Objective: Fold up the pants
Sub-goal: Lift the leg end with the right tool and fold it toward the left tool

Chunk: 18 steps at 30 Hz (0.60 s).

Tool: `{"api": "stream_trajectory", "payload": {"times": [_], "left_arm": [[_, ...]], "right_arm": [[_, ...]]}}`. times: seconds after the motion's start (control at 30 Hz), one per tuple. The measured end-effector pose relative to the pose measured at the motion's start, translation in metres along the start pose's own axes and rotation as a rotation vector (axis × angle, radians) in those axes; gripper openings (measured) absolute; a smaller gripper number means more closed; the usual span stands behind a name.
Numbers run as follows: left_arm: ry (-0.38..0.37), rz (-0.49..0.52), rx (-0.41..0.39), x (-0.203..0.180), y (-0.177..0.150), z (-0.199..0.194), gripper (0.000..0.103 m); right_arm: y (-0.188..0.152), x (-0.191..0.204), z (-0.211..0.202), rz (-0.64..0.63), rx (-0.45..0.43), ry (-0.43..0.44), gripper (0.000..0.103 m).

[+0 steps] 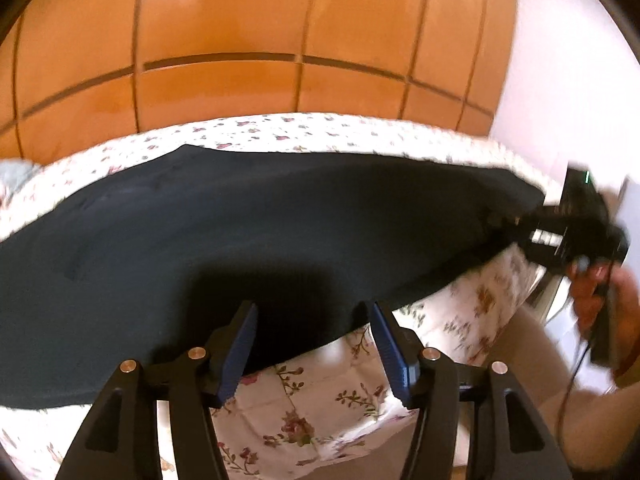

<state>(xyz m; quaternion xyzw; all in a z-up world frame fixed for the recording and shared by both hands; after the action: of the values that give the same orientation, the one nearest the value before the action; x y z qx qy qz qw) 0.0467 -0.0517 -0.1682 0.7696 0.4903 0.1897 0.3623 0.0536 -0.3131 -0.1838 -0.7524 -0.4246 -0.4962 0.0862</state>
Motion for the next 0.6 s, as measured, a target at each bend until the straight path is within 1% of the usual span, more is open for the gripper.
{"api": "stream_trajectory", "payload": {"times": [0.03,0.07,0.1,0.13,0.17,0.23,0.33,0.43,0.6], "left_arm": [[0.013,0.027,0.004,-0.002,-0.002,0.003,0.058],[0.03,0.041,0.009,-0.003,-0.004,0.006,0.056],[0.056,0.055,0.014,-0.001,-0.006,0.006,0.044],[0.085,0.066,0.008,0.002,-0.005,0.008,0.03],[0.084,0.064,0.007,0.002,-0.004,0.008,0.025],[0.075,0.066,0.014,0.004,-0.003,0.006,0.01],[0.06,0.074,0.0,0.003,-0.002,-0.004,0.008],[0.037,0.065,-0.006,0.003,-0.004,-0.011,0.008],[0.061,0.094,0.01,0.001,-0.012,-0.004,0.008]], "right_arm": [[0.0,0.0,-0.001,-0.003,0.002,-0.004,0.008],[0.0,0.0,-0.001,-0.005,0.003,-0.007,0.008],[0.001,0.001,0.001,-0.008,0.004,-0.012,0.007],[0.002,0.002,0.002,-0.011,0.005,-0.016,0.007],[0.002,0.003,-0.001,-0.014,0.006,-0.018,0.007],[0.003,0.012,-0.001,-0.028,-0.001,-0.016,0.006],[0.003,0.026,-0.013,-0.05,-0.01,0.018,0.006],[0.002,0.034,-0.022,-0.087,-0.011,0.023,0.006],[-0.012,0.005,-0.005,-0.044,0.042,-0.043,0.006]]}}
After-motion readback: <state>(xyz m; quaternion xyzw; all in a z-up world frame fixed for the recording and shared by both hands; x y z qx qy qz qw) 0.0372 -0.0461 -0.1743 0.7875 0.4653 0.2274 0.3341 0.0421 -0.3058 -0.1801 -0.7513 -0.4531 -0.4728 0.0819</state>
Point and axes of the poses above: each gripper's, at about its wrist camera, not at the fingertips, and z roughly the way its jaws point, x to its left, y to its top, the point moved 9 cm from there along z, roughly the way its jaws point, and after that the axes turned 3 degrees about z, right-handed, at the moved point
